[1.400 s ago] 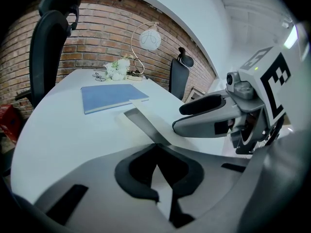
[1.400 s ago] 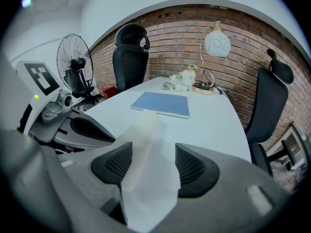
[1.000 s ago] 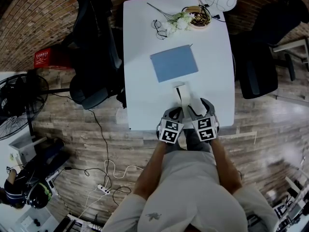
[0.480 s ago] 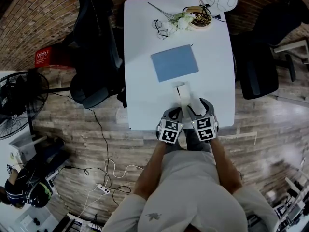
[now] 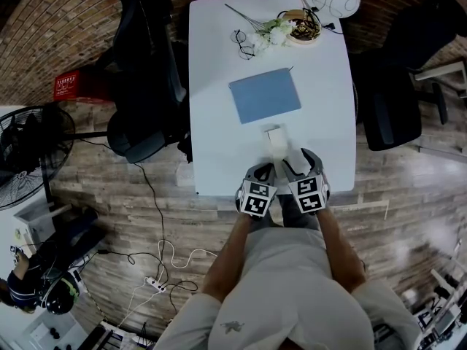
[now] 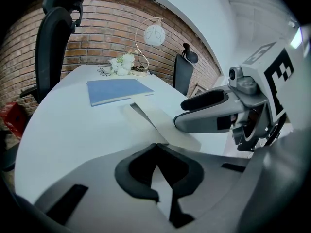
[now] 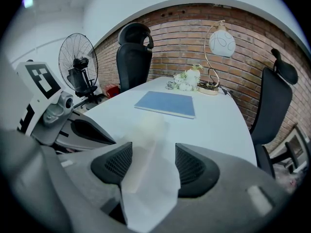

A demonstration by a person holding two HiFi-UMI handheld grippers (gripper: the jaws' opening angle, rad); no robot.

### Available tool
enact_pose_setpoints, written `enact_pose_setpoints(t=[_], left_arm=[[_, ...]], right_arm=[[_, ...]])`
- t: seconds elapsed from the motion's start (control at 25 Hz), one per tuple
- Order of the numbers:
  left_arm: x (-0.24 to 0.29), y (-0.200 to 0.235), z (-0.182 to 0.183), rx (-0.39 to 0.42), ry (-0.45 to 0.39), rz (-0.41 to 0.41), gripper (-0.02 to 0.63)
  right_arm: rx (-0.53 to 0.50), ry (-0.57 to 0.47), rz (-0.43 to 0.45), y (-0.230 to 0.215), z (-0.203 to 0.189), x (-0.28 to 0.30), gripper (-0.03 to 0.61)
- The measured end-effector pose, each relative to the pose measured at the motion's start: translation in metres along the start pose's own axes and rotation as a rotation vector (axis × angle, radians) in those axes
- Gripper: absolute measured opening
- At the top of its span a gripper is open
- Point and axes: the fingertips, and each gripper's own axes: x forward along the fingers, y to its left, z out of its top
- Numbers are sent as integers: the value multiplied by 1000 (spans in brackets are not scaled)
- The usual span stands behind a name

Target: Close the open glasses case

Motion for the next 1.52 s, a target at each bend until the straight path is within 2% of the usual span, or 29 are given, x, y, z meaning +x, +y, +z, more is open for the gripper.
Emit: enact_pose_setpoints(t=[0.32,0.48,0.68,1.04,1.32,1.52], left_arm=[[0,2,-6,-7,27,3,5],[0,5,-3,2,14,11,5],[-1,6,-11,-6,47,17,5],[-5,10,-6,6,28,17,5],[-24,16,19,8,-74,-2,5],[-41,20,44,46,-152,-2,5]], right_arm=[[-10,2,7,3,0,4,279],[-14,5,11,5,0,6,279],[-22,11,14,8,-2,8,279],[-28,6,8,8,0,7,279],[-23,-63,-2,7,16,-9,279],[-5,-115,-41,3,32,-25,279]])
